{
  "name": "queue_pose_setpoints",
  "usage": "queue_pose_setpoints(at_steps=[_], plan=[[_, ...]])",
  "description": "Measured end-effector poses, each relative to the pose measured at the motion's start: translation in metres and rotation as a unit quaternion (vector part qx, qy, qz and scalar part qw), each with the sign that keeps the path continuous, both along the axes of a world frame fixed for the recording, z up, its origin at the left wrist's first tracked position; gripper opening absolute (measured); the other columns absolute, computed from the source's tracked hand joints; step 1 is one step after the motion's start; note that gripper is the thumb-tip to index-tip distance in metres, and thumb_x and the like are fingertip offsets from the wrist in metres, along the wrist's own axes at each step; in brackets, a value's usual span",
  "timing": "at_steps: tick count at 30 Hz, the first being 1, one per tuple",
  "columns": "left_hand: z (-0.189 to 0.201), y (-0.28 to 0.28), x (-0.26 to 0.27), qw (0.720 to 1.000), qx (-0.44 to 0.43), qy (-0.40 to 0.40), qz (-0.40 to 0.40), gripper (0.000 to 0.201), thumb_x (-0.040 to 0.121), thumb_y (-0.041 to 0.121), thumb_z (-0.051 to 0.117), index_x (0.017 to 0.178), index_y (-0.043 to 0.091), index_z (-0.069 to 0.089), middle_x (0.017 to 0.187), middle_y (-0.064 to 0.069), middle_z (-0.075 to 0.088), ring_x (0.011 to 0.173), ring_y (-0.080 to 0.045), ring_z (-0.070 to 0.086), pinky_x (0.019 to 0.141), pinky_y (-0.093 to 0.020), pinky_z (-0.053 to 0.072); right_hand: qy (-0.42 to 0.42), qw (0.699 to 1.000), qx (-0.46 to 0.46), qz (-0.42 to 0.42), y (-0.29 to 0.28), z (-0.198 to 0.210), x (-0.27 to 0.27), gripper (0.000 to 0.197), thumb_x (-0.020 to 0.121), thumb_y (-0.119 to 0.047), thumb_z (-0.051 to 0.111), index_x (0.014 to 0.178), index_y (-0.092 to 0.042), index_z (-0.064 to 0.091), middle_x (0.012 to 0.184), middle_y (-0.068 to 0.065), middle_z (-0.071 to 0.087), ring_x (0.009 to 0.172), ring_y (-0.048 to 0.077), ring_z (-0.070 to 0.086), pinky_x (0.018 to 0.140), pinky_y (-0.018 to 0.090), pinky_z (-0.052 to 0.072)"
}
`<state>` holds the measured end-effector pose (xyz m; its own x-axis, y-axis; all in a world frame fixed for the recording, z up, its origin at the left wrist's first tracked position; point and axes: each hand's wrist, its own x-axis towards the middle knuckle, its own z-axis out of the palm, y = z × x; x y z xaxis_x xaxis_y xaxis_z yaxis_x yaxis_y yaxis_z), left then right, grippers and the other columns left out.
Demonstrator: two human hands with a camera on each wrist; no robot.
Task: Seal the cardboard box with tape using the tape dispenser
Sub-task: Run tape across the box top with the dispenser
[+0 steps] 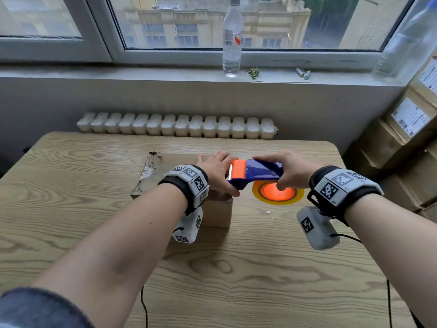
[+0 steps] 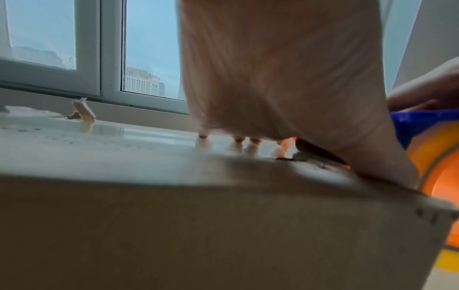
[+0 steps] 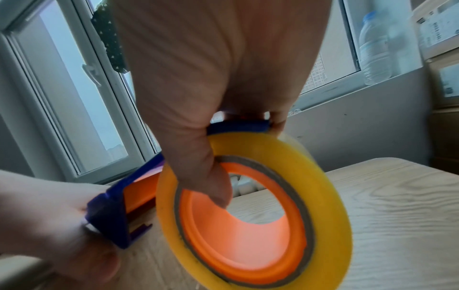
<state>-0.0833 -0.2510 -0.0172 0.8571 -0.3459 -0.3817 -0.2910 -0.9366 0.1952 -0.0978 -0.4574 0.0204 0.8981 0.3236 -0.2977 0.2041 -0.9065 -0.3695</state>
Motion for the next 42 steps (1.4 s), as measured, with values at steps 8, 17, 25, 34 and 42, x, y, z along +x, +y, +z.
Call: queue_pose_setpoints(at_steps=[8, 17, 25, 34, 42], plan=[[-0.008, -0.004, 0.0, 1.0, 0.003, -0.009, 0.013, 0.099, 0.073, 0.057, 0.065, 0.151, 0.029, 0.01, 0.16, 0.004, 0.0, 0.149, -0.017, -0.008, 0.113, -0.063, -0.007, 0.019, 0.999, 0.035, -0.033, -0.03, -0.009, -0.007, 0.098, 0.061, 0.007, 0.067, 0.137, -0.049, 0.04, 0.122, -0.009, 0.059, 0.101, 0.021, 0.058, 0.082, 0.037, 0.053], [-0.01, 0.0, -0.007, 1.0, -0.004, -0.016, 0.0, 0.109, 0.073, 0.056, 0.065, 0.153, 0.026, -0.004, 0.161, 0.003, -0.008, 0.149, -0.016, -0.014, 0.113, -0.059, -0.014, -0.017, 0.997, -0.056, -0.051, -0.051, -0.003, -0.014, 0.091, 0.068, 0.004, 0.063, 0.139, -0.046, 0.039, 0.103, -0.01, 0.049, 0.092, 0.016, 0.049, 0.076, 0.03, 0.045], [-0.008, 0.002, -0.008, 1.0, -0.015, -0.015, 0.014, 0.112, 0.074, 0.073, 0.053, 0.153, 0.02, -0.005, 0.162, 0.002, -0.005, 0.15, -0.014, -0.005, 0.116, -0.055, -0.012, -0.009, 0.997, -0.047, -0.059, -0.049, -0.003, -0.002, 0.092, 0.067, 0.008, 0.064, 0.14, -0.043, 0.04, 0.105, -0.008, 0.047, 0.094, 0.015, 0.046, 0.074, 0.03, 0.042], [-0.009, -0.006, -0.005, 0.998, -0.039, -0.034, 0.044, 0.079, 0.09, 0.058, 0.043, 0.151, 0.018, 0.013, 0.16, -0.005, 0.012, 0.15, -0.02, 0.004, 0.116, -0.058, -0.008, 0.002, 0.997, -0.065, -0.048, -0.045, -0.01, 0.004, 0.092, 0.067, 0.007, 0.063, 0.139, -0.045, 0.04, 0.115, -0.005, 0.056, 0.095, 0.015, 0.046, 0.074, 0.03, 0.042], [-0.021, -0.007, -0.006, 0.997, -0.041, -0.062, 0.037, 0.081, 0.081, 0.056, 0.035, 0.15, 0.021, 0.013, 0.159, -0.001, 0.011, 0.149, -0.018, -0.001, 0.113, -0.06, -0.013, 0.013, 0.995, -0.102, -0.014, -0.017, -0.023, 0.011, 0.085, 0.07, 0.002, 0.057, 0.137, -0.048, 0.041, 0.122, -0.007, 0.058, 0.097, 0.015, 0.048, 0.077, 0.032, 0.045]])
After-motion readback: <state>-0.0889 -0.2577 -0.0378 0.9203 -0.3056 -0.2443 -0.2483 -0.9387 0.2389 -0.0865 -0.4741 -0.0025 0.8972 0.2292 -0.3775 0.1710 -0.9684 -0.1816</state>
